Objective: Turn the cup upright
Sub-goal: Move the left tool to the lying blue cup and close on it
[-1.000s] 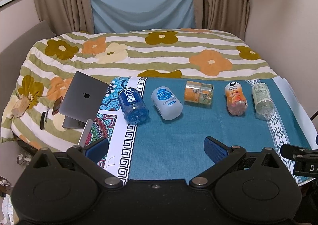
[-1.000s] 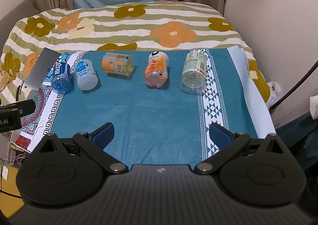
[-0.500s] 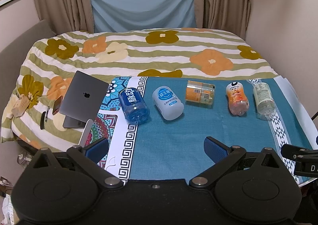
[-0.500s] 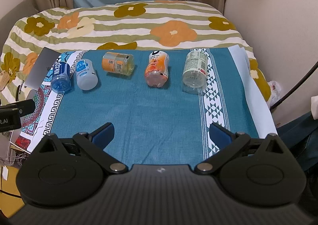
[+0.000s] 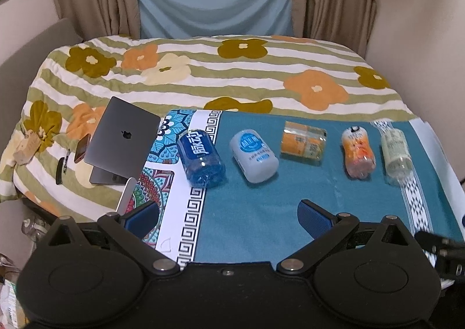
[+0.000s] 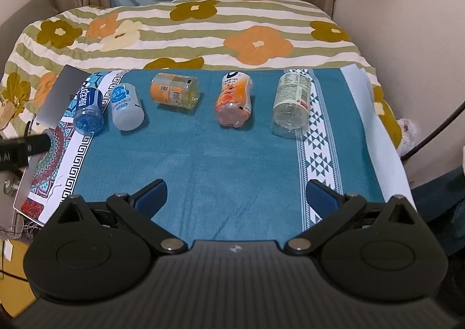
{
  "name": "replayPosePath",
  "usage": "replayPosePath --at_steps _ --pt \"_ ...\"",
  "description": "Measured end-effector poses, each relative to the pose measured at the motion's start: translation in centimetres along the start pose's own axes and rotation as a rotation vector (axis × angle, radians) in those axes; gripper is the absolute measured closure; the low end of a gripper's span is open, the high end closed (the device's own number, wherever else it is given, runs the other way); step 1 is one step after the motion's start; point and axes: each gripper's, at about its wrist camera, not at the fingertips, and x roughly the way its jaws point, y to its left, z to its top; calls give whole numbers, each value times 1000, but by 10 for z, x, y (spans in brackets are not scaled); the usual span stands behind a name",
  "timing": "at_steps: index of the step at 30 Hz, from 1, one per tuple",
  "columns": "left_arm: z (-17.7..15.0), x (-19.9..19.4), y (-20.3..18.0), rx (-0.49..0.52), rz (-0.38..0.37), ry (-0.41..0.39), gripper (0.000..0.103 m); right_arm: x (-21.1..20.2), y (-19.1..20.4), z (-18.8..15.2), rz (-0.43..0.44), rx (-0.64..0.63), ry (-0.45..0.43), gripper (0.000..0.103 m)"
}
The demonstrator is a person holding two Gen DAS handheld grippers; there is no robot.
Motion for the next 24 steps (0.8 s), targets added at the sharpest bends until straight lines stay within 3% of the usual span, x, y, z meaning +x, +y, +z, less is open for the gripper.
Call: replayPosePath --at_steps 11,24 --pt "54 71 29 -63 47 78 1 51 9 29 34 -41 57 0" --pt "86 165 48 -123 62 191 7 125 43 57 119 -106 92 0"
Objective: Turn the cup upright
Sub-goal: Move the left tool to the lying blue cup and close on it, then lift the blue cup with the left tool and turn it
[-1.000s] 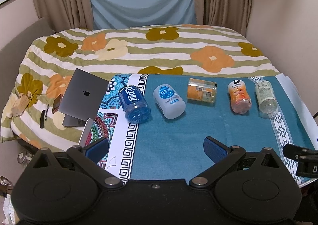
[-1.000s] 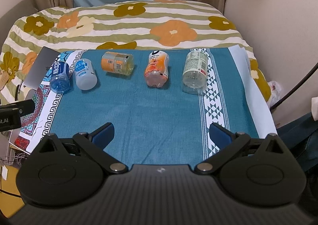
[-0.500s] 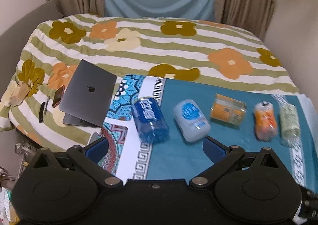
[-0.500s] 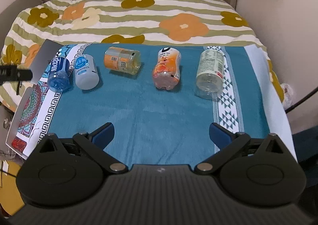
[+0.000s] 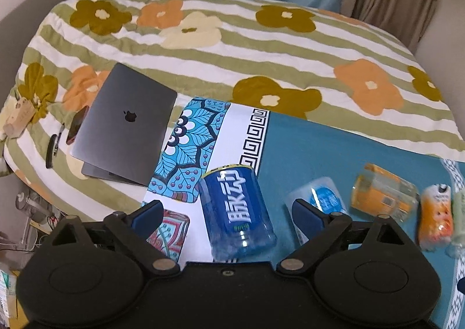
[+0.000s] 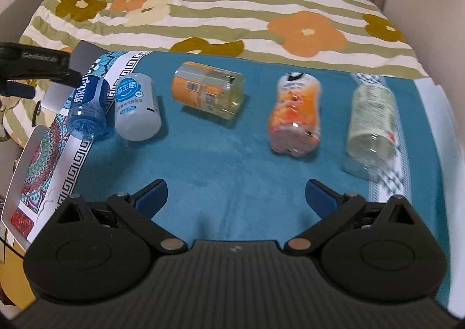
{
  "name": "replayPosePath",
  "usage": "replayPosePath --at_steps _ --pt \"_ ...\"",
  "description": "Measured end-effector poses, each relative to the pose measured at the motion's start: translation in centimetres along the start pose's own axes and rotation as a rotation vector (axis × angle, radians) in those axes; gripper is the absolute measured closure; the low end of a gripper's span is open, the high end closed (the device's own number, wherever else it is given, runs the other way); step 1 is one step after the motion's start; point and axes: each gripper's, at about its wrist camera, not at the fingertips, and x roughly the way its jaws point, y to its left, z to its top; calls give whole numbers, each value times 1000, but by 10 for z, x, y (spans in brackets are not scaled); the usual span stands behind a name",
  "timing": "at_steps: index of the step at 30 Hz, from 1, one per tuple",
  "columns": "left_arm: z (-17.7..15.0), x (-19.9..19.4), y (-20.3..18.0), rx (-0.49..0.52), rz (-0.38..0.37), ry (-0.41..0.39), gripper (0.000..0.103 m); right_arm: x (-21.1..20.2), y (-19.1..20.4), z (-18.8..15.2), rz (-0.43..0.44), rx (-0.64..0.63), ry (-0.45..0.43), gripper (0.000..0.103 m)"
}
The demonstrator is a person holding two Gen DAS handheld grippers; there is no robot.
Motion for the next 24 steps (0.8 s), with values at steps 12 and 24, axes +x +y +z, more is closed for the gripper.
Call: replayPosePath --at_steps 12,24 --pt "9 54 1 -14 2 112 17 30 13 10 36 -12 20 0" --pt "5 69 -1 -38 -39 167 38 36 14 7 43 2 32 0"
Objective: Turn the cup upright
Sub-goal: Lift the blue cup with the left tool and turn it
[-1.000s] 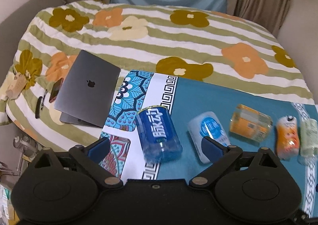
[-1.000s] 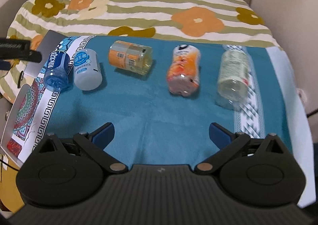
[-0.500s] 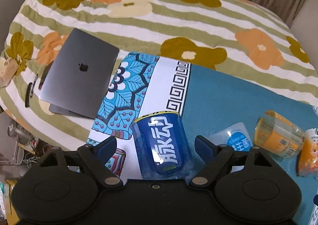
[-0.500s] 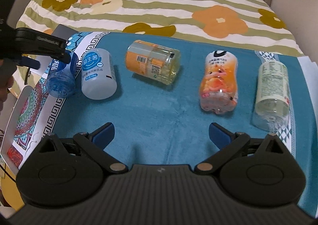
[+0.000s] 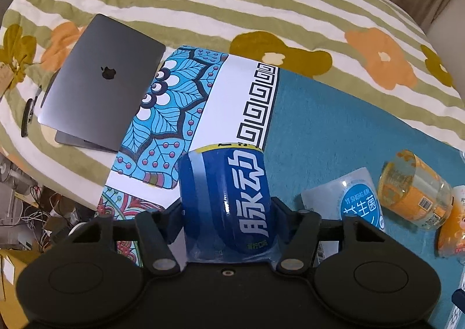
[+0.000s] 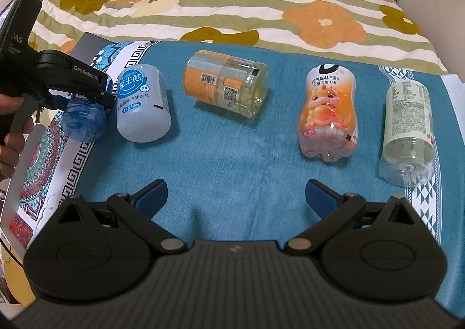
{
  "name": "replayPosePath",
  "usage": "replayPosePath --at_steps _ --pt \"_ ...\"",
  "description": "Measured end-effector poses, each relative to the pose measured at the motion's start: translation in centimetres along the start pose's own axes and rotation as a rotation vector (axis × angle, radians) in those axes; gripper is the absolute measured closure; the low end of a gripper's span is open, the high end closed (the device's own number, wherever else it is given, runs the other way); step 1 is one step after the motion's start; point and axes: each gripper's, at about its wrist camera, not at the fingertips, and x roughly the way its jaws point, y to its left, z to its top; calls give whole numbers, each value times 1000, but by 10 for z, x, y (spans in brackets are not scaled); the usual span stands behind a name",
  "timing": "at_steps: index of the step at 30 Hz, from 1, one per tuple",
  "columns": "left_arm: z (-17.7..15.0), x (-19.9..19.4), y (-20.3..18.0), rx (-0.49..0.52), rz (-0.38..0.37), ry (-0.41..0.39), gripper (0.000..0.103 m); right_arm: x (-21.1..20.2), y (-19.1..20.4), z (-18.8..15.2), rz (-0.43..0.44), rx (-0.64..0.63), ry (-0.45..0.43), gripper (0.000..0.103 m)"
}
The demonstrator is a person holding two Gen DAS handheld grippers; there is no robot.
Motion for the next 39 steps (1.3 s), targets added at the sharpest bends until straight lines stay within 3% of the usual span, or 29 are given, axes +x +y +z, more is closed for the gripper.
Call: replayPosePath --at_steps 11,19,27,34,39 --pt "-10 -27 1 14 -12 -38 38 -10 0 -4 6 13 -18 0" --pt "-48 -68 -14 73 -39 -68 38 -34 -7 -12 12 32 -45 0" --pt "-107 -88 -60 195 -110 -34 38 -64 -28 -34 -14 68 -68 0" --pt "-149 -78 -106 313 -154 1 38 -79 -55 -61 -43 117 -59 0" --pt "-162 -65 -129 352 -154 8 38 -85 -71 -77 -61 131 -52 0"
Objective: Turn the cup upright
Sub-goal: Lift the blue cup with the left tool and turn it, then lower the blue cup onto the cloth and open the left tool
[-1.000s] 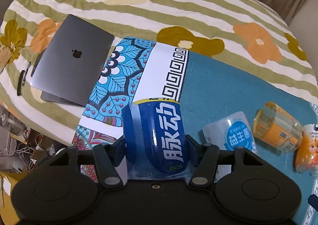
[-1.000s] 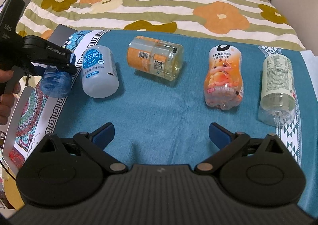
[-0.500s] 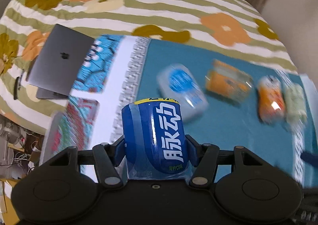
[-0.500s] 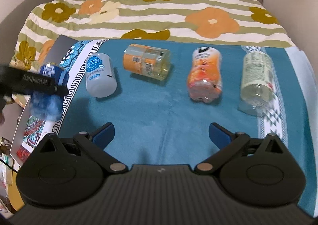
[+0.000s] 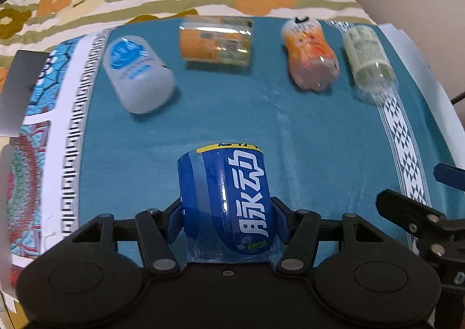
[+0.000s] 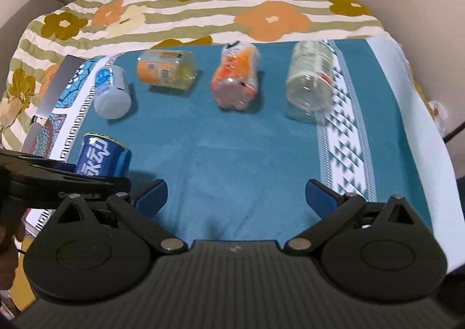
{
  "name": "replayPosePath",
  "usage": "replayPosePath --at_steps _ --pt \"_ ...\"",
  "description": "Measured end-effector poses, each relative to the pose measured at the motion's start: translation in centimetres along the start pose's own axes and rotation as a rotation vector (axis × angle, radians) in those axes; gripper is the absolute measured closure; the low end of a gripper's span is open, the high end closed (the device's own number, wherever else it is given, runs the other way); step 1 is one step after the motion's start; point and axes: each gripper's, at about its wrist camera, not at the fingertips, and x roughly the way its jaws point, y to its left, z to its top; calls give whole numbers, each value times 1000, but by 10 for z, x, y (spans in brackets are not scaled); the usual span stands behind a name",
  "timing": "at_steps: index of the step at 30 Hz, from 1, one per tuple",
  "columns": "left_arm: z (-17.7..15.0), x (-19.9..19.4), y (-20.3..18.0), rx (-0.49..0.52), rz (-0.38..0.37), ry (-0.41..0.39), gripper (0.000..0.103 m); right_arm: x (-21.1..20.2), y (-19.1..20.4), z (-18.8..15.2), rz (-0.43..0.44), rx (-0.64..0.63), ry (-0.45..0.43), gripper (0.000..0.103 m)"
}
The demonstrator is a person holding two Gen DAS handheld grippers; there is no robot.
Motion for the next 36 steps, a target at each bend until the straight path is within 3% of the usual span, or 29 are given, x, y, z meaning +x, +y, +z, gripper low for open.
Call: replayPosePath --at_steps 16,20,36 --pt "0 22 -23 57 32 2 37 5 -30 -16 -17 47 24 0" --pt "-1 21 -23 54 29 -3 15 5 -30 -16 -17 46 21 0" --pt "-10 -8 -19 61 42 -50 9 -7 -27 -6 0 49 7 0"
